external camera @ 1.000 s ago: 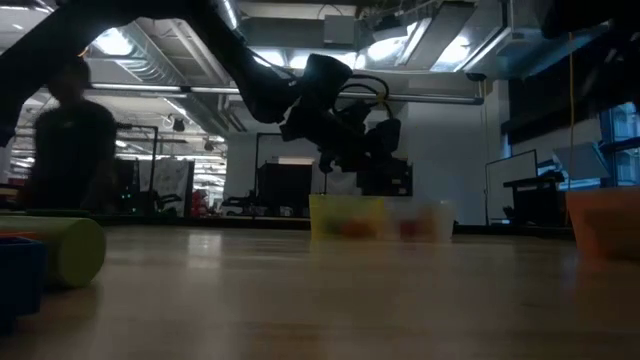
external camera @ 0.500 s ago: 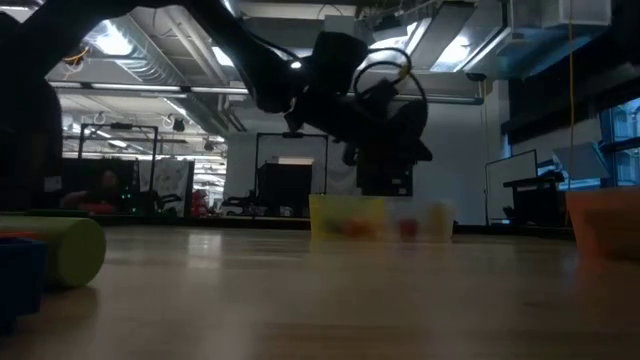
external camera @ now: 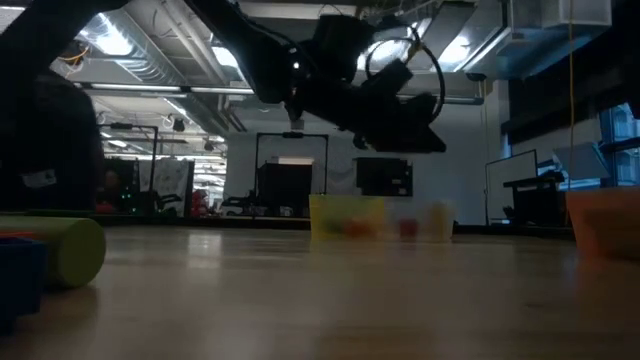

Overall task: Sort blocks by size
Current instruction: Put the green cylindrical block into the yellow bin

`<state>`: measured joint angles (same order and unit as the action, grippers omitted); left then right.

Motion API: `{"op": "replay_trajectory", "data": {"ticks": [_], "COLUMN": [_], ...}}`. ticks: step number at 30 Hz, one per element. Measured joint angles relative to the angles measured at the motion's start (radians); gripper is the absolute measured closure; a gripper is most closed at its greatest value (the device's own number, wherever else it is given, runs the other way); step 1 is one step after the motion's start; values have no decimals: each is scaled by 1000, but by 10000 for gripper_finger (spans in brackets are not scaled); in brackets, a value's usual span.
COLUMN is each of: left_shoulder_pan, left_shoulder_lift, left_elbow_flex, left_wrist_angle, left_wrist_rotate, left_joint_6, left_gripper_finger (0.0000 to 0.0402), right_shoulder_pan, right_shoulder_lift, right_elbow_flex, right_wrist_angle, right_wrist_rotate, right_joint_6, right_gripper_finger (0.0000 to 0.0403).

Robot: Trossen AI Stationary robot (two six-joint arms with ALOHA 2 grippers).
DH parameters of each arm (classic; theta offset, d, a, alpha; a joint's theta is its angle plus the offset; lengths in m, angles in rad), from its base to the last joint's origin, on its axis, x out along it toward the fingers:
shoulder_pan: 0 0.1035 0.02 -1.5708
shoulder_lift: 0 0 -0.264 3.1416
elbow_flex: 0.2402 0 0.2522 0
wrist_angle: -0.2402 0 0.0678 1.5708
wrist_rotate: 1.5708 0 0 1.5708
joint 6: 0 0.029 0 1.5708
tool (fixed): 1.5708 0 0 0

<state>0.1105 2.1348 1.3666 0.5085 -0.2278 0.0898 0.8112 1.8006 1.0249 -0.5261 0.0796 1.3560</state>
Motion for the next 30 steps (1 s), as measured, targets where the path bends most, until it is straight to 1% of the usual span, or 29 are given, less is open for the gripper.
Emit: {"op": "replay_trajectory", "data": {"ticks": [5, 9, 11, 14, 19, 22, 25, 30], "left_shoulder_pan": [-16, -28, -35, -48, -81, -106, -133, -194], "left_shoulder_lift": [-78, -179, -240, -343, -506, -582, -642, -709], "left_elbow_flex": [0, 0, 0, 0, 0, 0, 0, 0], "left_wrist_angle": [-53, -203, -295, -462, -767, -947, -1117, -1407], "left_wrist_rotate": [0, 0, 0, 0, -1, 0, -1, -1], "left_joint_6": [-11, -11, -11, -11, -59, -113, -188, -352], "left_gripper_finger": [254, 254, 254, 254, 254, 254, 254, 254], "right_shoulder_pan": [0, 0, -10, -40, -129, -197, -271, -413], "right_shoulder_lift": [2, 4, 5, 5, 5, 4, 4, 4], "right_elbow_flex": [23, 41, 53, 72, 115, 142, 172, 228], "right_wrist_angle": [-44, -104, -125, -162, -200, -215, -215, -215], "right_wrist_rotate": [14, 45, 66, 68, 69, 72, 107, 168], "right_joint_6": [-31, -74, -113, -191, -416, -582, -756, -1052], "right_gripper_finger": [261, 265, 265, 265, 240, 248, 263, 260]}}
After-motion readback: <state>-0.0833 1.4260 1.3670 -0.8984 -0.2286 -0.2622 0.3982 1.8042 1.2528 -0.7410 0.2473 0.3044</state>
